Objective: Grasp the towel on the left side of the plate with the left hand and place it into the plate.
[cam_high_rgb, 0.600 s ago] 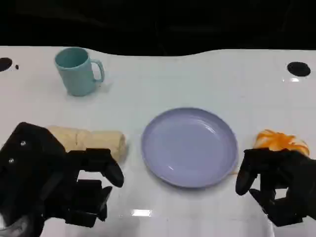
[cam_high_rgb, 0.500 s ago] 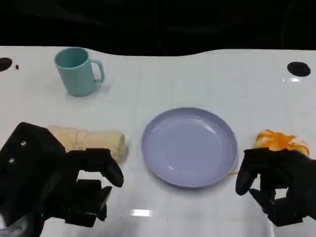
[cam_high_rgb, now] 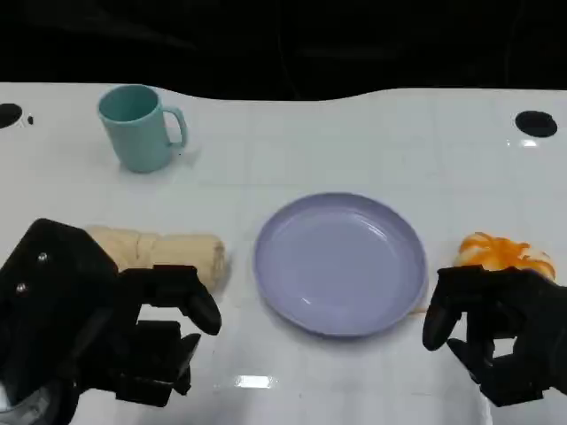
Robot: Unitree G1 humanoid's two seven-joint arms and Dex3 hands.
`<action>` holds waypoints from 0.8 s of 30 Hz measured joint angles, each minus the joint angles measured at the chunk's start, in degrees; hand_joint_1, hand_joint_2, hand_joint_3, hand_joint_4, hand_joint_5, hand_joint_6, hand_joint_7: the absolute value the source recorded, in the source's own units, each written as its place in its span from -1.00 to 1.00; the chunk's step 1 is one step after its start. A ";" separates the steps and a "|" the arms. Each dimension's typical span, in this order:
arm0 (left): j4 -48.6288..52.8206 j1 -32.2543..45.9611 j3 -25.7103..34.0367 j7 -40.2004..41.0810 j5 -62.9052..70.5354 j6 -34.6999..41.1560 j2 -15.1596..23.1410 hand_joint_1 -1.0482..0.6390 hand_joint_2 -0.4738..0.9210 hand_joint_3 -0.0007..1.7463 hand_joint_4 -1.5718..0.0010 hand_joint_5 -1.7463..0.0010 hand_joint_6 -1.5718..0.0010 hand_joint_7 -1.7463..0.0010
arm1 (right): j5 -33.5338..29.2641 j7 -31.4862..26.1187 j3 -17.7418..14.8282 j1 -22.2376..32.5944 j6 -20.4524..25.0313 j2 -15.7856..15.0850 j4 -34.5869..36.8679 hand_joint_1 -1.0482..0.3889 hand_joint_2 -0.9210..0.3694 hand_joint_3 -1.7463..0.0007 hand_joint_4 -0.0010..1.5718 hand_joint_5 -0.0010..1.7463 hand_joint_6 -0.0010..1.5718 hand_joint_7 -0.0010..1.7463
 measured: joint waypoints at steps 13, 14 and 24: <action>0.00 0.00 0.03 0.02 -0.02 0.02 0.00 0.19 0.42 0.44 0.08 -1.00 0.13 -0.80 | -0.27 0.00 0.13 -0.01 -0.05 0.00 0.00 0.47 -0.43 -0.26 -0.05 1.00 -0.10 0.64; 0.01 0.00 0.09 0.03 -0.02 0.02 -0.14 0.19 0.43 0.43 0.10 -1.00 0.13 -0.77 | -0.30 0.00 0.14 -0.02 -0.05 0.00 0.00 0.48 -0.43 -0.26 -0.05 1.00 -0.10 0.64; 1.08 0.55 1.90 1.62 1.07 -6.39 -3.50 0.13 0.54 0.11 0.37 -0.66 0.25 -0.24 | -0.30 -0.01 0.15 -0.23 -0.14 0.01 0.06 0.50 -0.43 -0.27 -0.06 1.00 -0.09 0.64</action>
